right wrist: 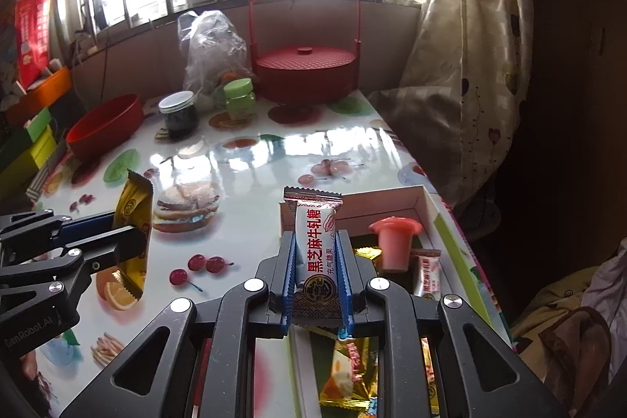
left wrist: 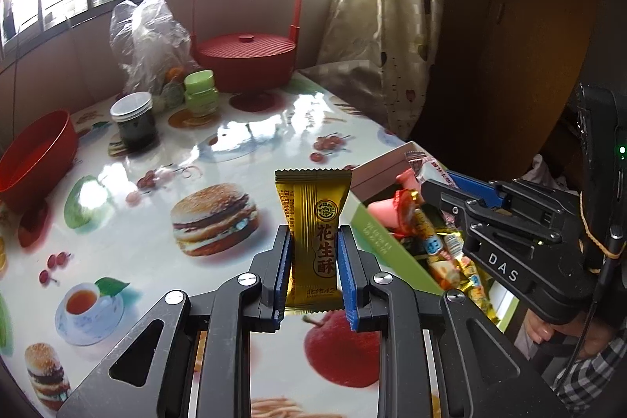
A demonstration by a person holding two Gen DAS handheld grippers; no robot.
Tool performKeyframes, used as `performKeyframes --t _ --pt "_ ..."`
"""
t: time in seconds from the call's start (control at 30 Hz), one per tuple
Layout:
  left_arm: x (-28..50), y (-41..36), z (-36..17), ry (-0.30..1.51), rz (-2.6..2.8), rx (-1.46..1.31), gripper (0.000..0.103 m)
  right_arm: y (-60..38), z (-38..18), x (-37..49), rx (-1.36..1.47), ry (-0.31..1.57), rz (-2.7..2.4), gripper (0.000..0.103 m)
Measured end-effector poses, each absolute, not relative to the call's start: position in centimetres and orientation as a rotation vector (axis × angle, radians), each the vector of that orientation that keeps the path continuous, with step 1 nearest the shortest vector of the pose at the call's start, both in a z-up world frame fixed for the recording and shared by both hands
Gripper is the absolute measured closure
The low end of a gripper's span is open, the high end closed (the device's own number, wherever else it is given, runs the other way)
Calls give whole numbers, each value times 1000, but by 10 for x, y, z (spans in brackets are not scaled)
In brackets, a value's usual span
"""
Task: Organize snacks
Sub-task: 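Carry the white bar over the green box while the left gripper carries the yellow packet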
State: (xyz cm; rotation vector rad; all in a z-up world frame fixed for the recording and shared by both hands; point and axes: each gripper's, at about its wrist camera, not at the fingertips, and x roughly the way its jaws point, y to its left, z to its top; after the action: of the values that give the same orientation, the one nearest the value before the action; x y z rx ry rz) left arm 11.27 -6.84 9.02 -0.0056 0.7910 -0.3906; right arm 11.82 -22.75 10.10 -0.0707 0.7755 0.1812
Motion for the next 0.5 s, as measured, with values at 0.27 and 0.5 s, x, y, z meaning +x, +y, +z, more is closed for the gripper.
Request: performKeyframes --t 0.27,0.5 --pt "114 -89 96 782 -436 7 79 -247 105 112 -60 770 145 85" --pt "116 -106 99 782 -478 9 79 -267 106 105 -48 770 107 85"
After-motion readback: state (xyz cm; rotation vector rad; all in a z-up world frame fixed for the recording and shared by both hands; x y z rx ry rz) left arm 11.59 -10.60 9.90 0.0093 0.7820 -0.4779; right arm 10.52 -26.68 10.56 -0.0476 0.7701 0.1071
